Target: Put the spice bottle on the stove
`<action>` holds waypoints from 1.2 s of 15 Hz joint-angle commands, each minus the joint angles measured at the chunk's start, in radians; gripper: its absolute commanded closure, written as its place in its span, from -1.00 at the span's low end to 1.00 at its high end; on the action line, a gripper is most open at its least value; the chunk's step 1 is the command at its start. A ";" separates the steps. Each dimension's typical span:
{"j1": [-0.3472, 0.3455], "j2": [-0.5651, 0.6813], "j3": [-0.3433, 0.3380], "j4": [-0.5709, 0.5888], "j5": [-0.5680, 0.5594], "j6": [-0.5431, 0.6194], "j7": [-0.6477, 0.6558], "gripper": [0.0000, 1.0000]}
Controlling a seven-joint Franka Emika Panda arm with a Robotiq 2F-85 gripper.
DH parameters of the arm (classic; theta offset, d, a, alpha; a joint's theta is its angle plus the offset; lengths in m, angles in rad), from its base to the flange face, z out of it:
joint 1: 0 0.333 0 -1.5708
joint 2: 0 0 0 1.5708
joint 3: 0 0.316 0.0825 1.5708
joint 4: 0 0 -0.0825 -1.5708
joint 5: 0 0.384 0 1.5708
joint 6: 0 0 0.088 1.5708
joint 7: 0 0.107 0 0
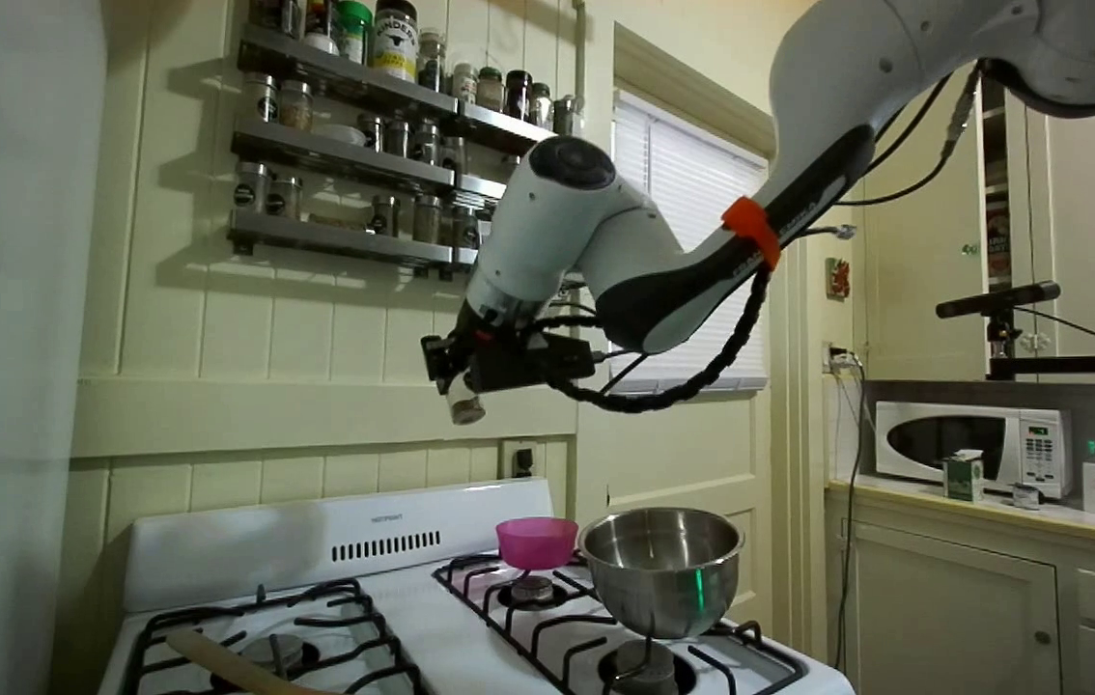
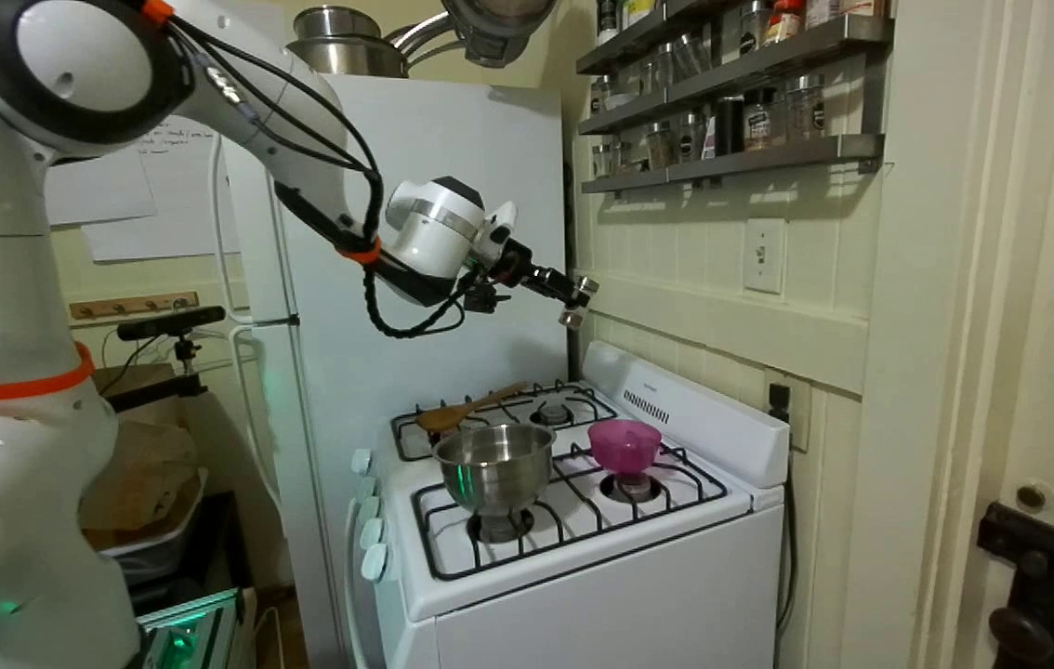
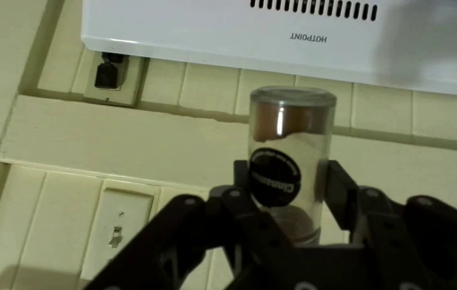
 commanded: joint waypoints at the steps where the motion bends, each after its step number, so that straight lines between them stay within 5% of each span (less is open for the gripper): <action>1: 0.032 0.145 0.003 0.086 -0.261 -0.055 0.154 0.53; 4: 0.040 0.231 0.001 0.126 -0.332 -0.090 0.248 0.53; 5: 0.090 0.165 -0.067 0.078 -0.281 -0.061 0.181 0.03; 9: 0.092 0.224 -0.067 0.119 -0.283 -0.059 0.204 0.03; 10: 0.038 0.247 -0.002 0.129 -0.334 -0.090 0.238 0.53; 18: 0.228 0.437 -0.114 0.237 -0.634 -0.393 0.438 0.53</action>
